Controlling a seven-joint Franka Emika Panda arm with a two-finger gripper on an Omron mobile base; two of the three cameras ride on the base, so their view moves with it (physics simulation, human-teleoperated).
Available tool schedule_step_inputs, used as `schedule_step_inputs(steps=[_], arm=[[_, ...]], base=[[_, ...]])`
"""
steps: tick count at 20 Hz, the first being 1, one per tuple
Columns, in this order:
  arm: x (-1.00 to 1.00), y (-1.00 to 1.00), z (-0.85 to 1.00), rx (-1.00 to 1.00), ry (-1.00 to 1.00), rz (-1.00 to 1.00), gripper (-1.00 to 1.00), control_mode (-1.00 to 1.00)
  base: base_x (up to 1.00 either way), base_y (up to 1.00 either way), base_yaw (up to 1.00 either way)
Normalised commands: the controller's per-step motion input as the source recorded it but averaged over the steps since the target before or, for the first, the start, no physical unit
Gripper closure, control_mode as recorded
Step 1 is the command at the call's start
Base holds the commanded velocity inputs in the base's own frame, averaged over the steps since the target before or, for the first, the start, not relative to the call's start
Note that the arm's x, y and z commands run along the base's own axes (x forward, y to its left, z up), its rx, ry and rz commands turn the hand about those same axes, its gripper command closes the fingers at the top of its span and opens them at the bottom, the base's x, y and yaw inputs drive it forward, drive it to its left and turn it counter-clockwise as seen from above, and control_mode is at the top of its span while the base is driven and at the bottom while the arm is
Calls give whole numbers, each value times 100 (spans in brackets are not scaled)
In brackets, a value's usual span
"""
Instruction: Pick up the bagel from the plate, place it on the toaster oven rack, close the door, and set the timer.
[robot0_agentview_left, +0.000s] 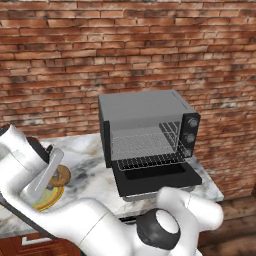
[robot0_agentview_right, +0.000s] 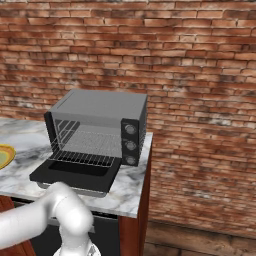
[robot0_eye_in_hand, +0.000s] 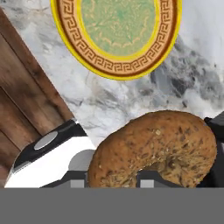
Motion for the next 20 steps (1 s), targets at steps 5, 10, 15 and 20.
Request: schedule_step_inputs(steps=[5,10,15,20], arm=[[0,-100,43,6,-8,-24,100,-100],[0,-100,28,5,-7,-23,100,-100],[3,-100,21,3,-6,-24,100,-100],[19,-92,3,1,-6,-22,100,-100]], base=[[0,0,0],[0,0,0],[0,0,0],[0,0,0]])
